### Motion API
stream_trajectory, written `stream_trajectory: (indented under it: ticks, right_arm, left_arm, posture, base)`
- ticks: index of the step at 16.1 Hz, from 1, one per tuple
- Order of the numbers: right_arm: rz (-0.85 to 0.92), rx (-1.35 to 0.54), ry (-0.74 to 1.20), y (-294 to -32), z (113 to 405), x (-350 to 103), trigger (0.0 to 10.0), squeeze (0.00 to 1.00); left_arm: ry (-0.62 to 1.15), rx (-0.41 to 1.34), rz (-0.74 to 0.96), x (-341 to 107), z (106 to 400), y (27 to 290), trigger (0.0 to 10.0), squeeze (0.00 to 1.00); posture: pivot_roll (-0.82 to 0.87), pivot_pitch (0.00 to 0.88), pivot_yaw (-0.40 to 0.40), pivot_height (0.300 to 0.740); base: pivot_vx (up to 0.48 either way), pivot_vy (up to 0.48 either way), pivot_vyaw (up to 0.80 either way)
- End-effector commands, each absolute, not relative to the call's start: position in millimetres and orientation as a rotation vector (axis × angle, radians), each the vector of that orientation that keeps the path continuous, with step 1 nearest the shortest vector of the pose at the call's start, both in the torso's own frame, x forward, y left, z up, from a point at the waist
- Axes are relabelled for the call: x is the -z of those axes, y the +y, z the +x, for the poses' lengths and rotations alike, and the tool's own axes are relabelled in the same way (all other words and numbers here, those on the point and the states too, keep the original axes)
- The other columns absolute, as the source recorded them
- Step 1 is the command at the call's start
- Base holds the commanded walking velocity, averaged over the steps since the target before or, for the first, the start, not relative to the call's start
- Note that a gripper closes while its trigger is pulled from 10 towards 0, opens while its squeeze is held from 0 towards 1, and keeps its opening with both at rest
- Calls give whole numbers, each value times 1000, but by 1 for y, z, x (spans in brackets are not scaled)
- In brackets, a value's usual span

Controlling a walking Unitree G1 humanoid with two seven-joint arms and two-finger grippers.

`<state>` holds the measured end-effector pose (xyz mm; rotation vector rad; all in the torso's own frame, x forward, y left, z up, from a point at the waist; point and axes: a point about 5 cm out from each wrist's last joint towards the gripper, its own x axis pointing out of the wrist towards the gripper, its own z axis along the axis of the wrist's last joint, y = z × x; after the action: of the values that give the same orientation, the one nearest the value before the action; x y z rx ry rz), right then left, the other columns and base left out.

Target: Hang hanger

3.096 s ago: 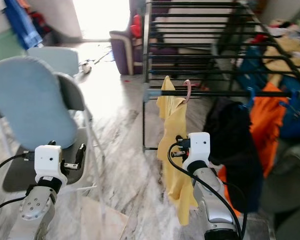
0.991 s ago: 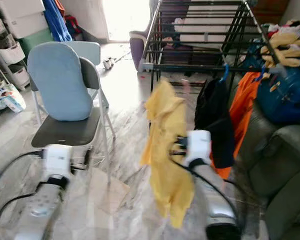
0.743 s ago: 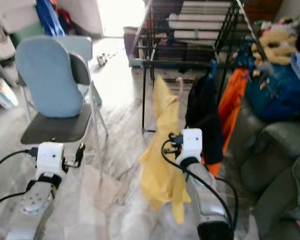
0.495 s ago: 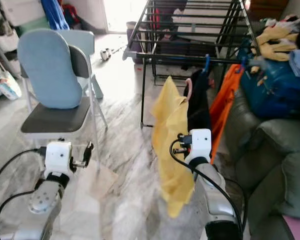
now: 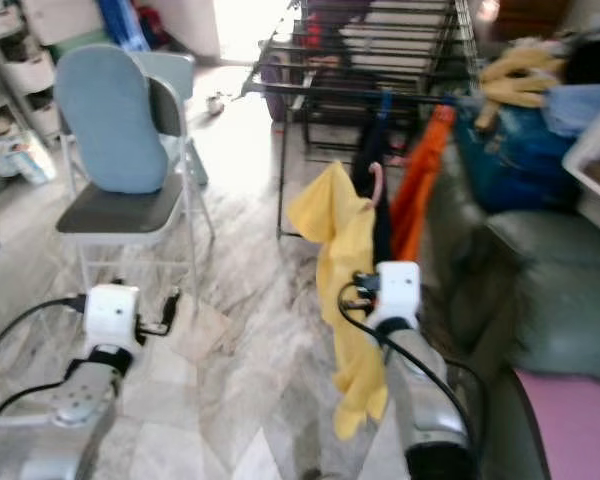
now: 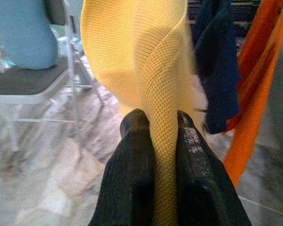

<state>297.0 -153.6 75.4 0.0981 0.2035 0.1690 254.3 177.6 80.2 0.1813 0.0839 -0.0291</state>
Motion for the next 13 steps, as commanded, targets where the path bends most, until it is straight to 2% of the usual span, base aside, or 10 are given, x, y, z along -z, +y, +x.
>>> stream_trajectory:
  ticks: [1,3,8,13]
  right_arm:
    - [93,-183,143,-152,303,-90,10000,0]
    - [94,-184,142,-151,303,-90,10000,0]
    - [84,-214,136,-147,306,-92,10000,0]
    - [87,-321,142,-139,307,-95,10000,0]
  left_arm:
    - [83,22,181,-80,254,177,10000,0]
    - [85,12,185,-80,254,178,10000,0]
    - [52,-35,229,-90,264,185,10000,0]
    - [39,-10,268,-91,263,179,10000,0]
  posture:
    - [-51,0,31,740]
    - [-50,0,33,740]
    - [-42,0,31,740]
    - [-45,0,25,740]
  base:
    - [0,0,0]
    - [0,0,0]
    - [0,0,778]
    - [0,0,800]
